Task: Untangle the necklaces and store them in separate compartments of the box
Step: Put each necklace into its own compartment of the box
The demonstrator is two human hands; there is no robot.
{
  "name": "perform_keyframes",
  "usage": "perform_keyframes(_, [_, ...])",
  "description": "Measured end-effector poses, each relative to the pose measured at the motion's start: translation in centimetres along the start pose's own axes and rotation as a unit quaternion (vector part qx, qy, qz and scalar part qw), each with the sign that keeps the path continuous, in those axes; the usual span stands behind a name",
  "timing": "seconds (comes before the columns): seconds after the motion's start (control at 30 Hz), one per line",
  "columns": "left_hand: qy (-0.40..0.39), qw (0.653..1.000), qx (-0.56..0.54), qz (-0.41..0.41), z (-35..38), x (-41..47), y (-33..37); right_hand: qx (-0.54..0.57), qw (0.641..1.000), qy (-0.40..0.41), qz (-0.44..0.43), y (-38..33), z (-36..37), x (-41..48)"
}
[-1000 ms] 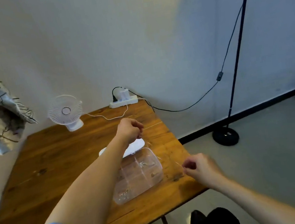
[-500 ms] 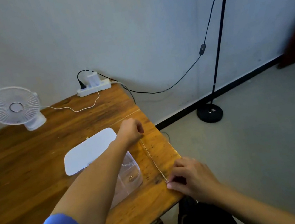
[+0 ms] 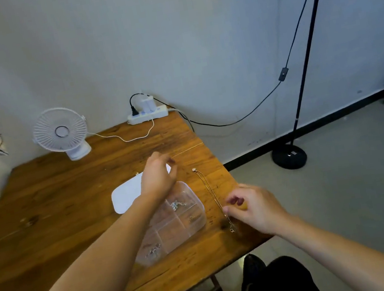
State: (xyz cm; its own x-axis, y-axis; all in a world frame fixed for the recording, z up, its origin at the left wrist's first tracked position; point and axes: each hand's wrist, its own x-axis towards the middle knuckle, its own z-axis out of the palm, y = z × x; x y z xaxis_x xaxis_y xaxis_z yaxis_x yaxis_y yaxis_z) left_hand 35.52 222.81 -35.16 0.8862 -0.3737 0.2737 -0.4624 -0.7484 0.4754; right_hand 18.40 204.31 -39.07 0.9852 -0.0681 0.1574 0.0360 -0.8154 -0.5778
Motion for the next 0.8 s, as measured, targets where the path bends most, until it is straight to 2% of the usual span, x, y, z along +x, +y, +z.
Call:
perform_keyframes(0.23, [0.108, 0.983, 0.035, -0.145, -3.8, -11.2, -6.9, 0.131, 0.988, 0.026, 0.072, -5.0, 3.7, 9.3])
perform_keyframes(0.33, [0.071, 0.981, -0.005, -0.182, -3.5, -15.3, -8.5, 0.212, 0.965, 0.013, 0.153, -7.4, 5.6, 12.7])
perform_keyframes(0.4, [0.038, 0.978, -0.019, -0.204, -2.9, -16.9, -9.0, 0.28, 0.936, 0.008, 0.214, -8.6, 6.9, 14.2])
perform_keyframes(0.53, [0.03, 0.981, -0.06, -0.183, -2.8, -17.7, -10.9, 0.385, 0.879, 0.004, 0.282, -10.0, 8.7, 14.1])
perform_keyframes(0.67, [0.041, 0.981, -0.085, -0.17, -3.3, -17.5, -13.1, 0.419, 0.858, 0.007, 0.296, -10.8, 9.5, 13.1])
perform_keyframes(0.8, [0.04, 0.979, -0.088, -0.179, -2.7, -17.7, -13.9, 0.41, 0.84, 0.017, 0.355, -10.2, 9.4, 15.5])
